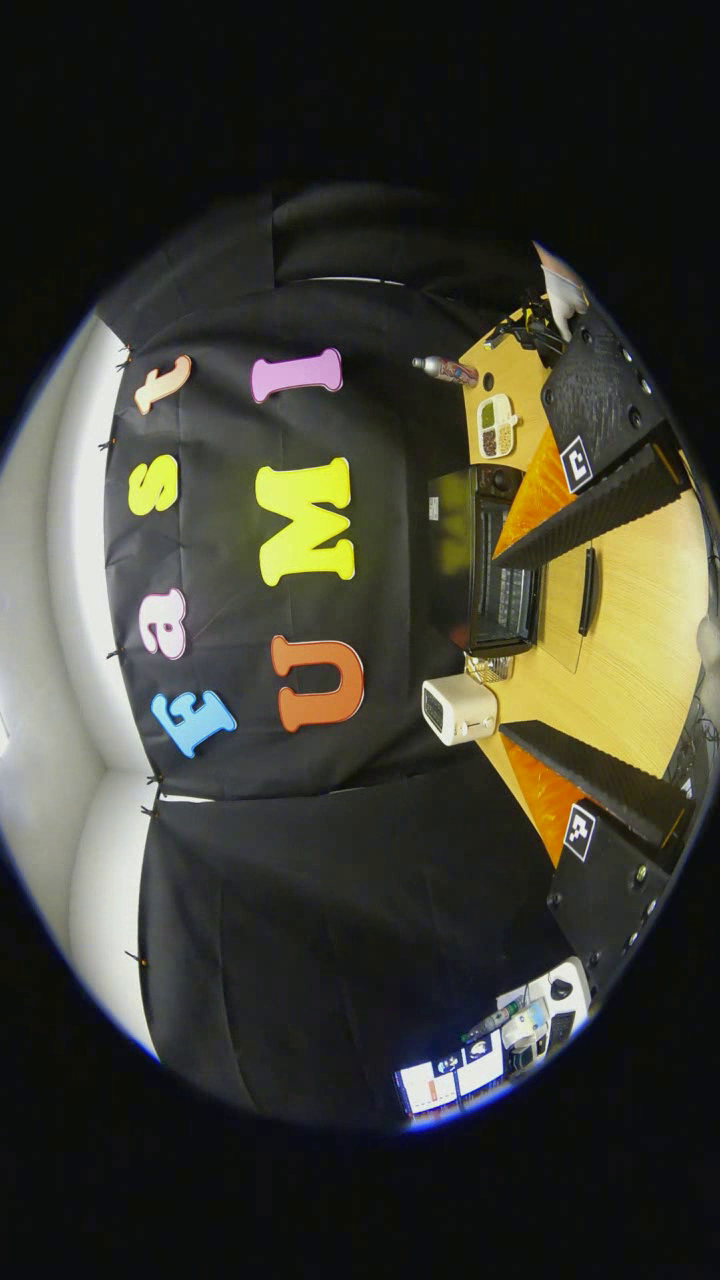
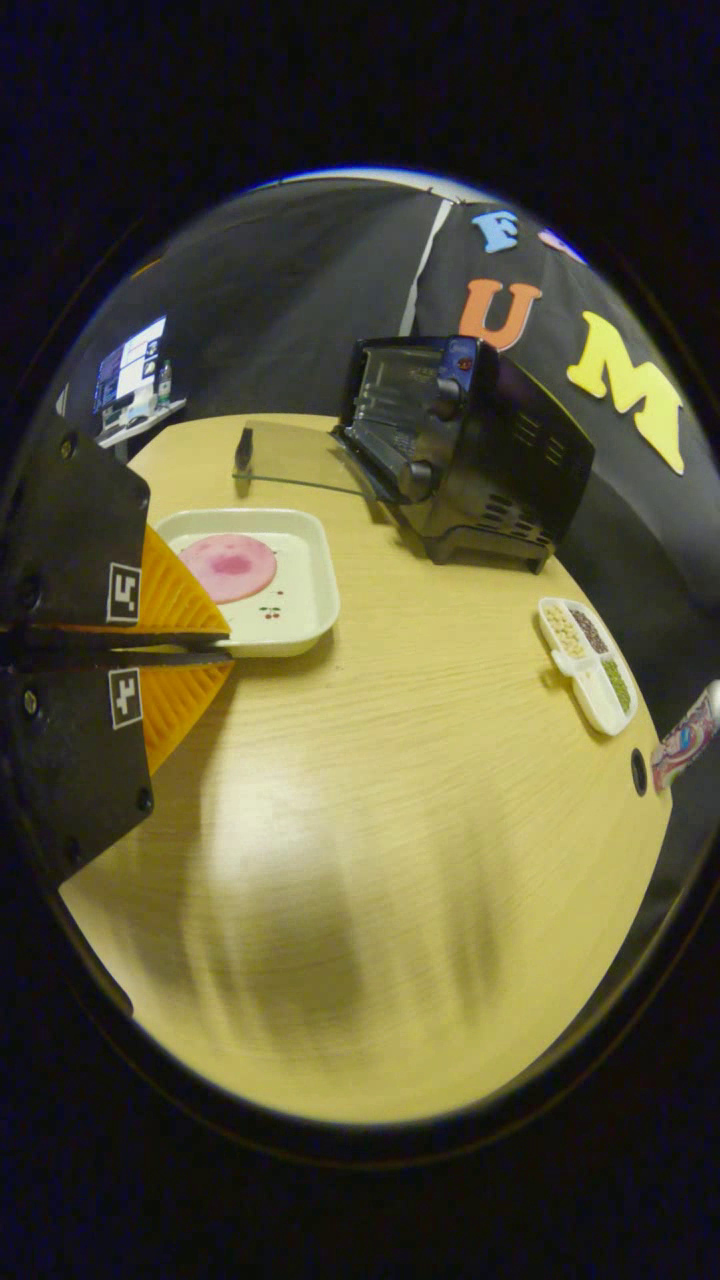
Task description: Open the electric oven with the left hand, put the food in, and close the electric oven.
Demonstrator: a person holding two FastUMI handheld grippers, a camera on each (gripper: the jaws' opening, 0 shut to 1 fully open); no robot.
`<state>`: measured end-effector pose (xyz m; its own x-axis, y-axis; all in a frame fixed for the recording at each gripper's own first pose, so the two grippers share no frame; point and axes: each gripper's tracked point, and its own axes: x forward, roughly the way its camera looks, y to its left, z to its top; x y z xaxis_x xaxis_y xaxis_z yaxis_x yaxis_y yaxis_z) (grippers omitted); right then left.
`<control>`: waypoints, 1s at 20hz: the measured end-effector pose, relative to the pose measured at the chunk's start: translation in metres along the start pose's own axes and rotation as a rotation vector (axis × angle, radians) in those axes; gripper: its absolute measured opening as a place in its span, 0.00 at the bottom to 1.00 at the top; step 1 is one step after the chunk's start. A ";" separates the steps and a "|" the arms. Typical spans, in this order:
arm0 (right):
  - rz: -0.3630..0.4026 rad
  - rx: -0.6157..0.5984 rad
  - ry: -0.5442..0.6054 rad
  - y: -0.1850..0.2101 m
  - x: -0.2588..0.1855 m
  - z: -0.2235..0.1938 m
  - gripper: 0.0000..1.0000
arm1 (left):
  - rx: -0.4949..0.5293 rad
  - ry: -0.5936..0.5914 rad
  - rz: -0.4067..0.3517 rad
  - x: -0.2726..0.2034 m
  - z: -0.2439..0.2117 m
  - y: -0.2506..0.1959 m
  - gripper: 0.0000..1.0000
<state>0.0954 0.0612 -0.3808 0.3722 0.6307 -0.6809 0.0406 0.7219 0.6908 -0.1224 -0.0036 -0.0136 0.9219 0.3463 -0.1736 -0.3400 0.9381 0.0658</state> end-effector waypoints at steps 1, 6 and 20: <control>0.013 0.021 -0.015 0.003 -0.004 0.000 0.04 | -0.001 0.003 -0.015 0.004 0.000 -0.001 0.97; 0.031 0.061 -0.172 0.027 -0.041 0.011 0.04 | 0.015 -0.024 -0.078 0.019 0.006 0.003 0.97; 0.071 0.311 -0.533 0.214 0.054 -0.039 0.04 | 0.080 0.022 -0.191 0.080 -0.014 0.092 0.97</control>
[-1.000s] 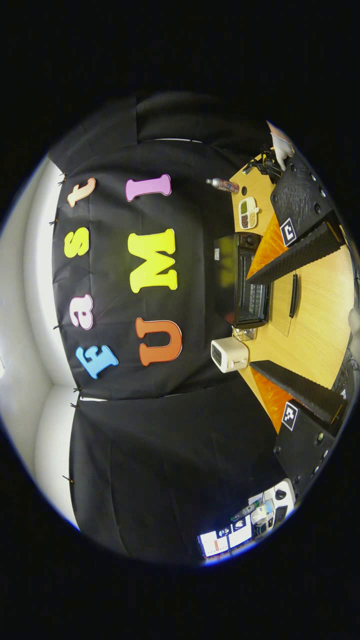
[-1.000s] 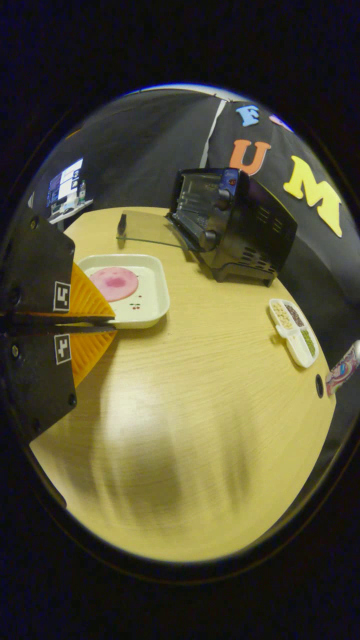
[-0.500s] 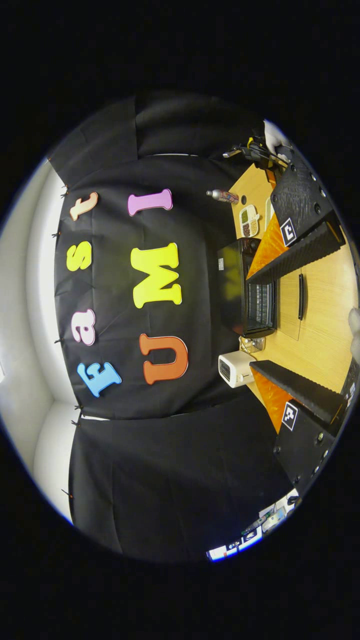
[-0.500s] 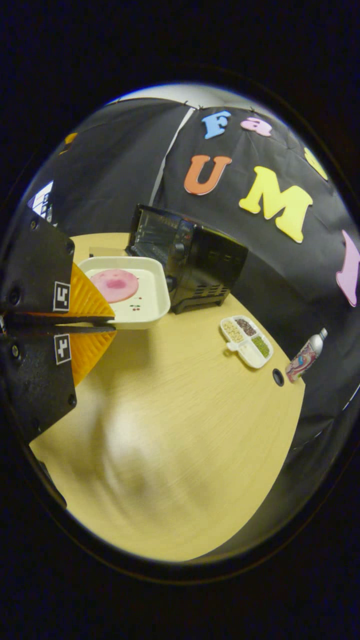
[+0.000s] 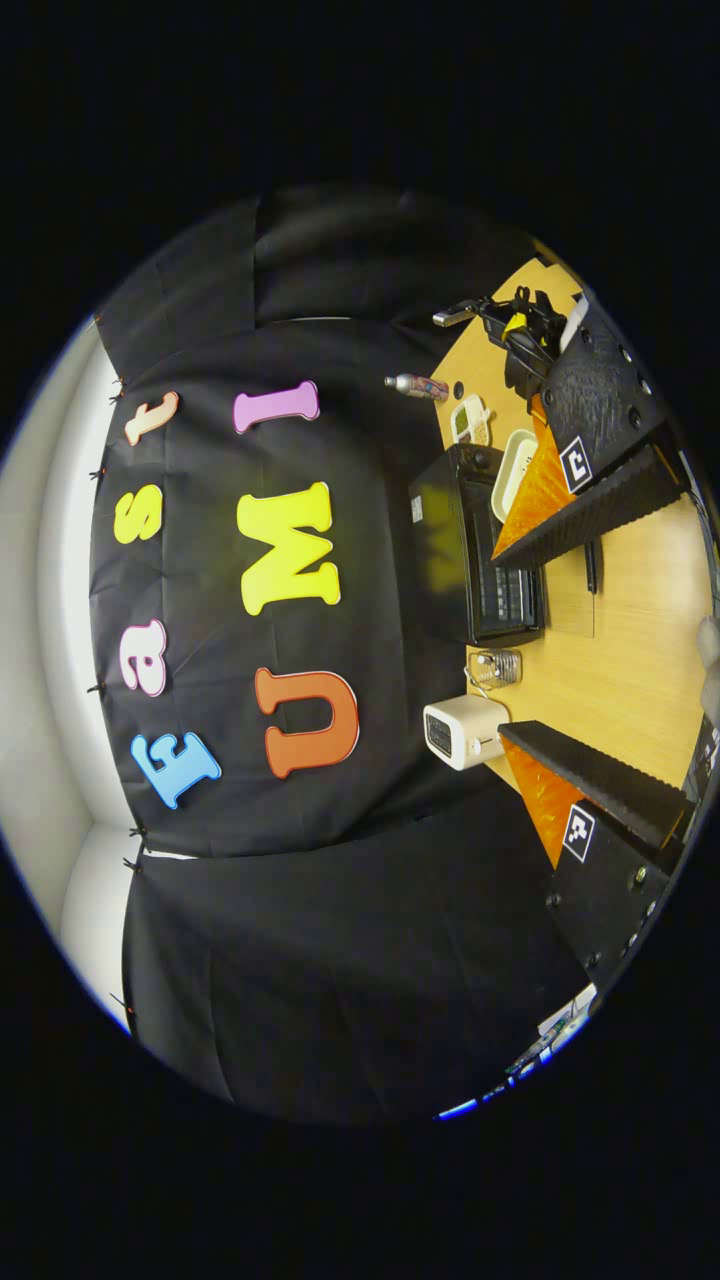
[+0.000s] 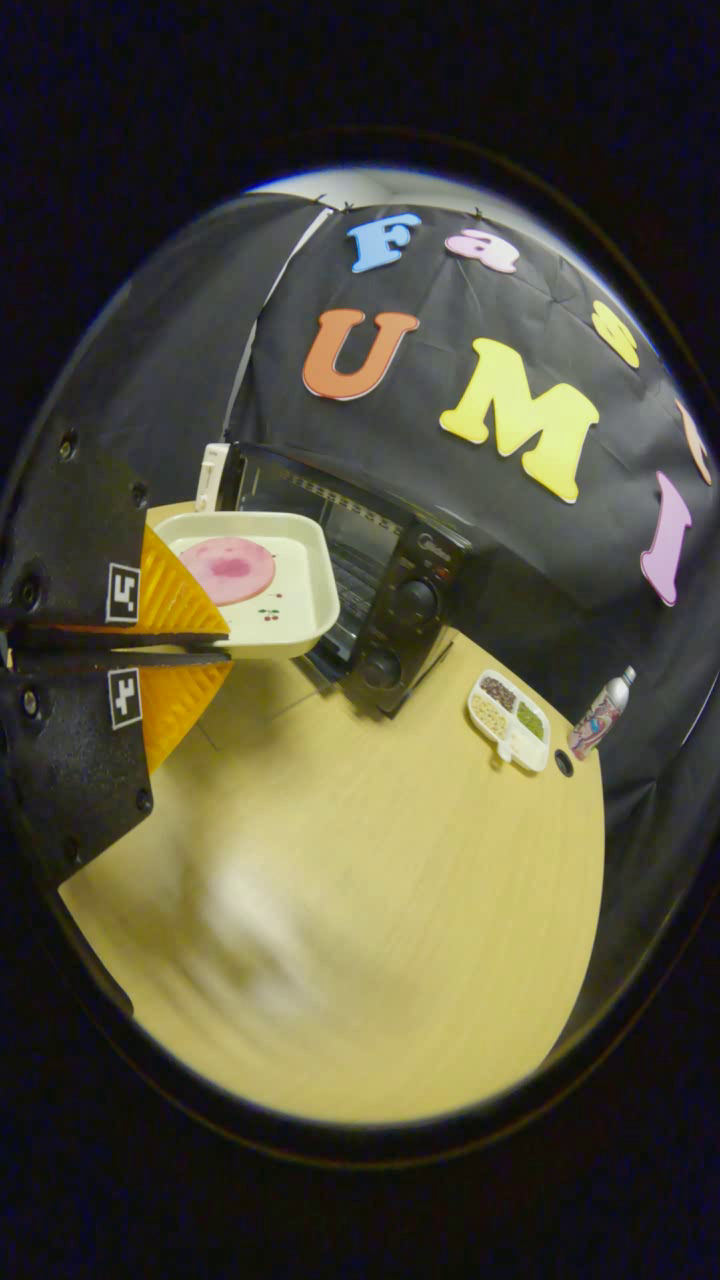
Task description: Open the electric oven with the left hand, put the food in, and close the electric oven.
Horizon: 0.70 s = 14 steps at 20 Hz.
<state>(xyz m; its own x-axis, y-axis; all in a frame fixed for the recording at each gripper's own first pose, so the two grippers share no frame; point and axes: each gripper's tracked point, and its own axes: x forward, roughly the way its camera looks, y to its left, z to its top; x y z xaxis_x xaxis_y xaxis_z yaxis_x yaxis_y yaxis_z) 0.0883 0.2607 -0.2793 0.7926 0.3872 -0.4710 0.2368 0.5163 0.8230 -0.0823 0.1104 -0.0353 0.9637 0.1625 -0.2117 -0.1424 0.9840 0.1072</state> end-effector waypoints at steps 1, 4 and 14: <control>-0.014 0.015 -0.005 0.002 0.012 -0.012 0.04 | 0.004 -0.001 0.002 0.003 -0.002 0.004 0.97; -0.050 0.109 -0.034 0.003 0.046 -0.038 0.00 | 0.008 -0.002 0.019 0.010 -0.012 0.019 0.97; -0.045 0.211 -0.126 0.033 0.113 -0.025 0.04 | -0.002 0.034 0.014 0.030 -0.035 0.037 0.97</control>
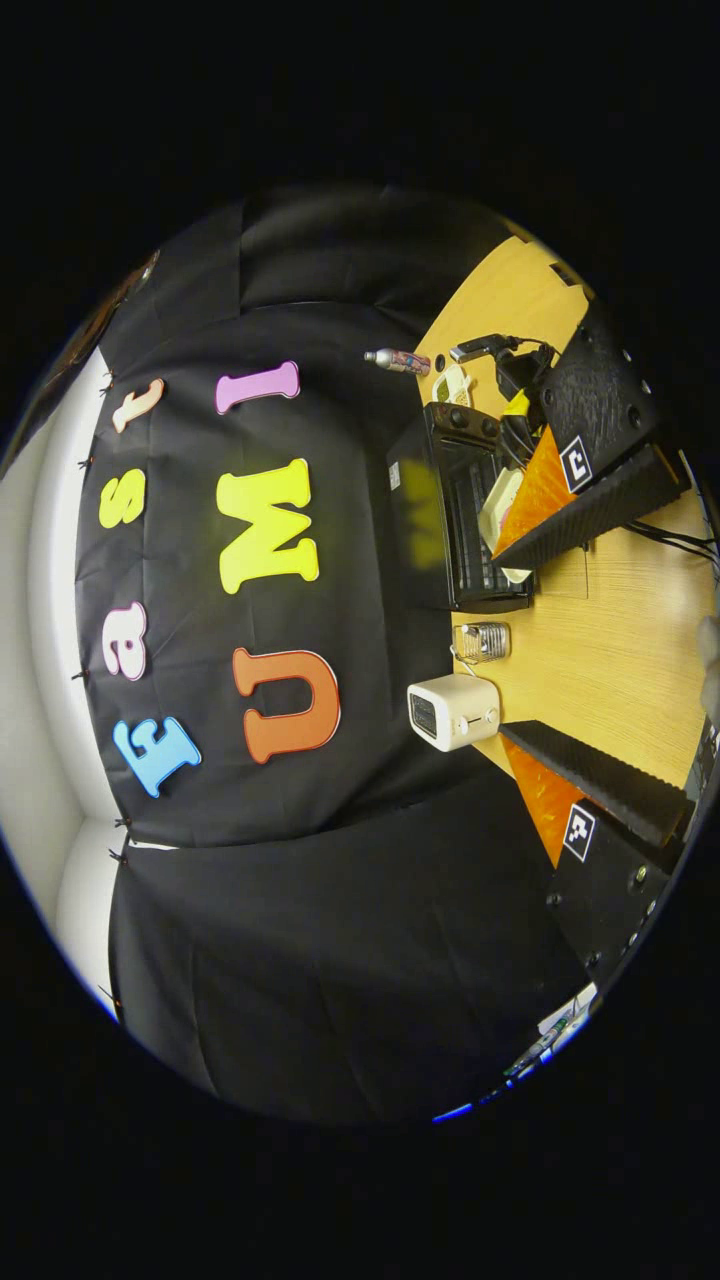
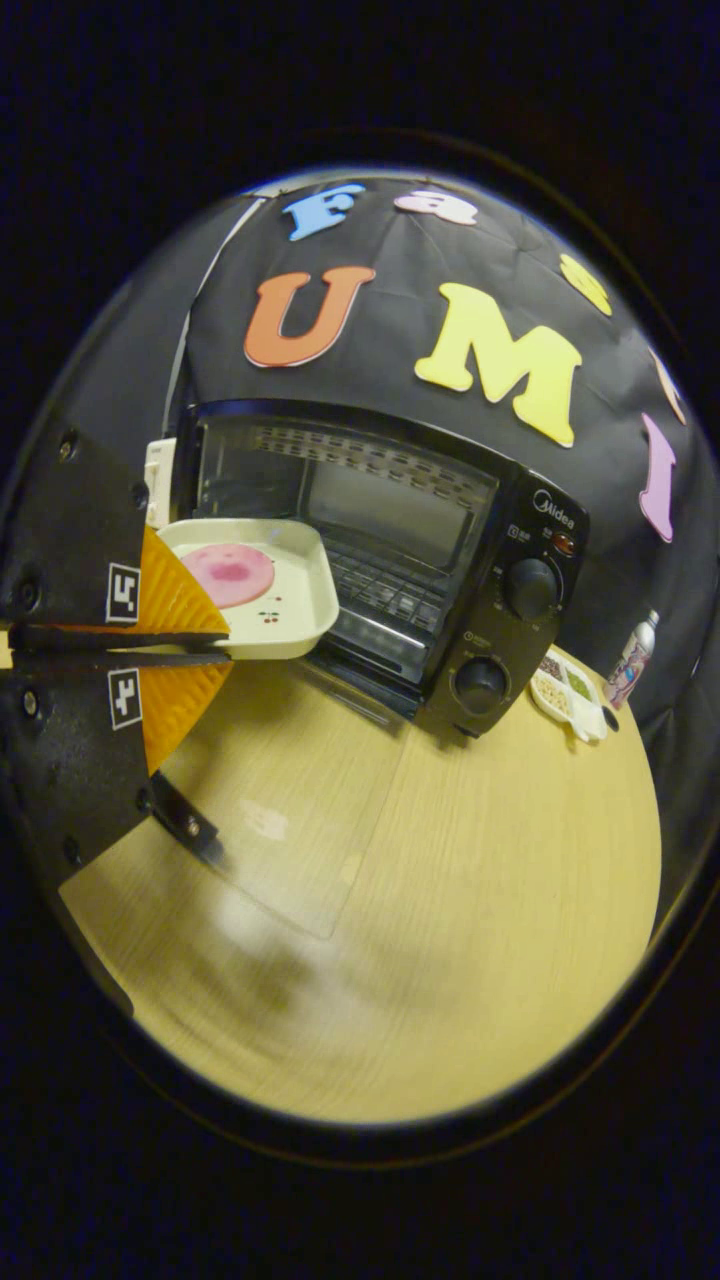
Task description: Open the electric oven with the left hand, put the food in, and close the electric oven.
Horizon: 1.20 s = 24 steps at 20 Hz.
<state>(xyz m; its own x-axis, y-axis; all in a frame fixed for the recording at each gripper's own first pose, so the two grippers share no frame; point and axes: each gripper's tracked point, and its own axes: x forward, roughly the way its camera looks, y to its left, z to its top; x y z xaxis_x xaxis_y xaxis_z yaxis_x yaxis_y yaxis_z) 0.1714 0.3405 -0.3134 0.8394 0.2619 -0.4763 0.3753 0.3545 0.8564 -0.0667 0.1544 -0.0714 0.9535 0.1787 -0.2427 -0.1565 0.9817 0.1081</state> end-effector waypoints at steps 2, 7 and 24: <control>0.002 0.008 -0.010 0.010 0.017 0.009 0.00 | 0.007 -0.002 0.006 0.007 0.001 0.005 0.97; 0.040 -0.015 -0.044 0.038 0.057 0.039 0.04 | 0.006 0.003 0.020 0.025 -0.004 0.012 0.97; 0.185 -0.431 -0.075 0.091 -0.018 0.076 0.78 | -0.021 -0.010 -0.015 0.041 0.006 0.009 0.97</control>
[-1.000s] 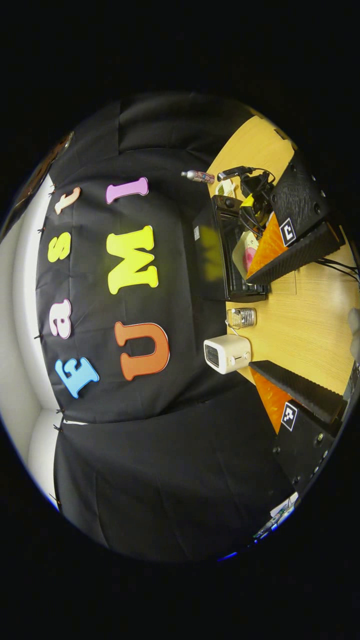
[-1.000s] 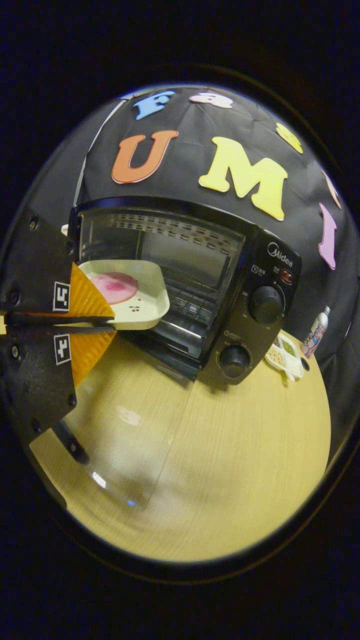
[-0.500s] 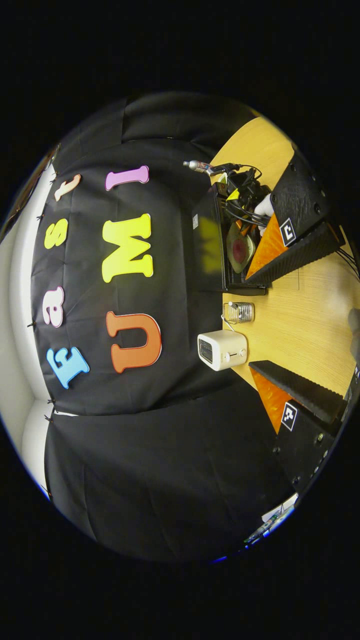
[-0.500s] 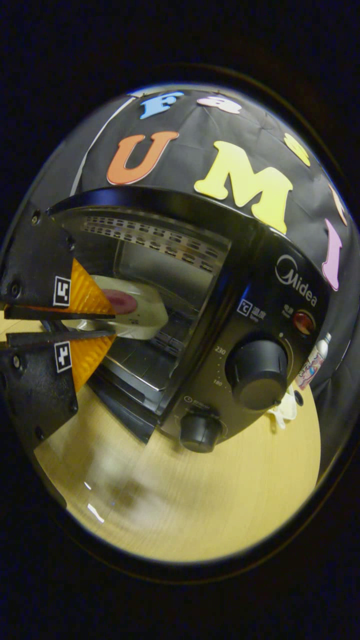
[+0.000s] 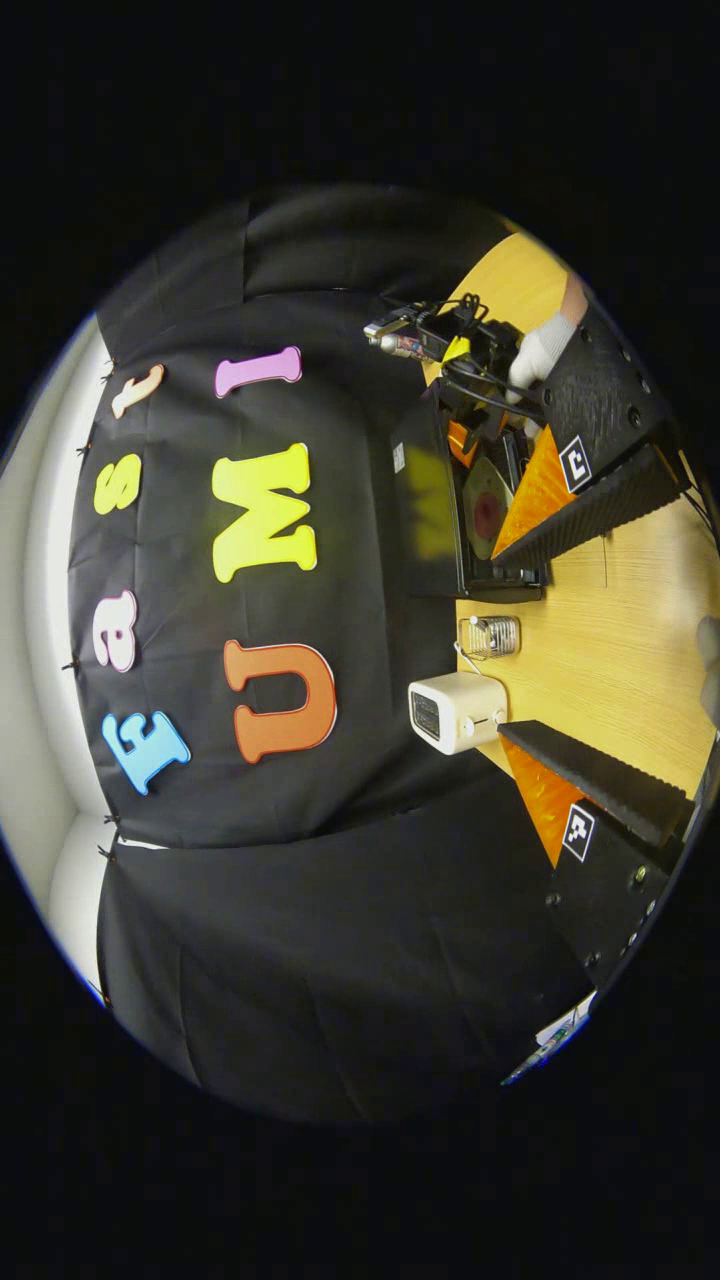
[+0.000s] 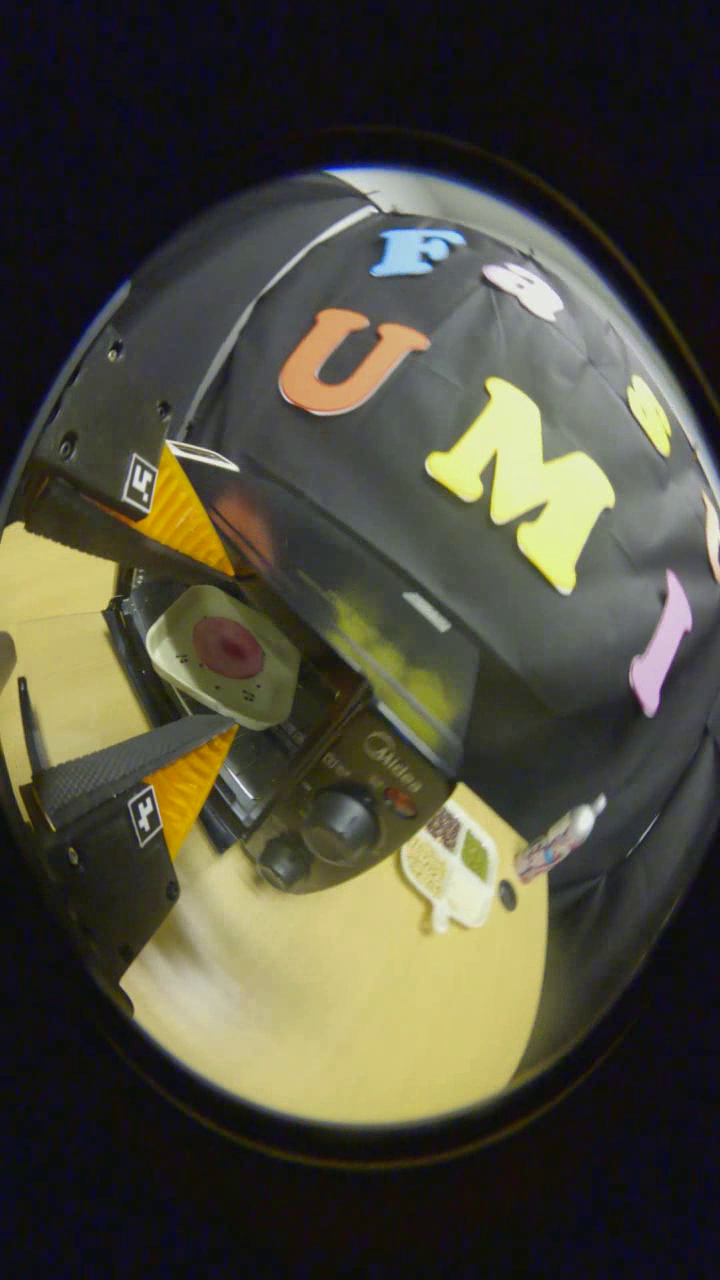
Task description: Open the electric oven with the left hand, put the food in, and close the electric oven.
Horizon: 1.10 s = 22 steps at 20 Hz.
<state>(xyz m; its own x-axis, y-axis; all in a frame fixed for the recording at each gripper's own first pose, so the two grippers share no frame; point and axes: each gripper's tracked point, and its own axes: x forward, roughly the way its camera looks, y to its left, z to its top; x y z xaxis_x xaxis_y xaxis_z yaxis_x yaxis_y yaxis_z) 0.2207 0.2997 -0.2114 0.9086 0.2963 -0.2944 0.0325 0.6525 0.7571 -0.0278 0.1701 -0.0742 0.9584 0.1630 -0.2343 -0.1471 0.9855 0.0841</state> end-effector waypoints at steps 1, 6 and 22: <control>0.009 -0.051 -0.006 0.006 -0.017 0.005 0.83 | -0.011 -0.005 -0.009 -0.002 0.002 -0.002 0.97; 0.012 -0.323 -0.045 0.022 -0.101 0.035 0.94 | -0.051 -0.052 -0.046 -0.019 0.015 -0.007 0.97; -0.193 -0.685 -0.189 -0.063 -0.294 0.133 0.95 | -0.061 -0.085 -0.138 -0.033 -0.018 -0.076 0.96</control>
<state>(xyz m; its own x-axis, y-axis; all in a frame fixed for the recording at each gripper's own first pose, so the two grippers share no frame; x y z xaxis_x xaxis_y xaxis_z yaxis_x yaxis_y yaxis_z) 0.0068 0.0791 -0.0951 0.9714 0.0467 -0.2330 -0.0116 0.9887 0.1498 -0.0524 0.0910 -0.0903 0.9875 0.0237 -0.1561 -0.0244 0.9997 -0.0025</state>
